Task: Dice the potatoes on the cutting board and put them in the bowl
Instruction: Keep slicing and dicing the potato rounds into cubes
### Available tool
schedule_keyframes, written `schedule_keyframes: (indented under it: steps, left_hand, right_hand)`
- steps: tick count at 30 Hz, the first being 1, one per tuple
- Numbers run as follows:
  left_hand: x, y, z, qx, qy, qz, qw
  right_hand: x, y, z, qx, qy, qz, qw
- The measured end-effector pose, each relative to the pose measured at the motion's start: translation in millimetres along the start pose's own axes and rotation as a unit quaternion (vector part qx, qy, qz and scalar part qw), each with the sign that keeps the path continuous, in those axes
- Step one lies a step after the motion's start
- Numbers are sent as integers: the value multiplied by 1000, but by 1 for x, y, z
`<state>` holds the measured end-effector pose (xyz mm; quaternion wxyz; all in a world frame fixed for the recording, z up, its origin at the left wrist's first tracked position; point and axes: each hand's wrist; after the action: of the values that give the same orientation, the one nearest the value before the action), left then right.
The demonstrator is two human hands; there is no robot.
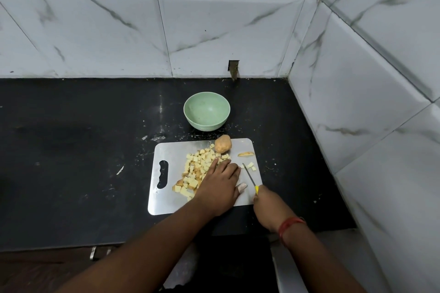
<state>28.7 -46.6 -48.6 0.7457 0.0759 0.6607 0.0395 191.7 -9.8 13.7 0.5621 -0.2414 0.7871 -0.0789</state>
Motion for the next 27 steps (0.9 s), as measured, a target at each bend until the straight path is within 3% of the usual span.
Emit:
schedule_keyframes:
  steps: [13, 17, 22, 27]
  left_hand:
    - [-6, 5, 4, 7, 26, 14, 1000]
    - [-8, 6, 4, 12, 39, 5, 999]
    - [-8, 9, 5, 29, 56, 49, 997]
    - [-4, 35, 23, 103, 48, 22, 993]
  right_hand:
    - [10, -4, 1, 9, -18, -34, 999]
    - [10, -22, 24, -6, 41, -44, 998]
    - [-2, -18, 47, 54, 220, 6, 974]
    - [-12, -16, 56, 65, 258, 34, 963]
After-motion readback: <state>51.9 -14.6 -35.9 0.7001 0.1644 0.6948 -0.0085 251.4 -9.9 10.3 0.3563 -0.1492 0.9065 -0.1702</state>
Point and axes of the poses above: each hand's wrist, its own y-axis towards the middle knuckle, its own x-axis out of the palm, z = x × y, and after that the axes turned 9 degrees about z, right-handed
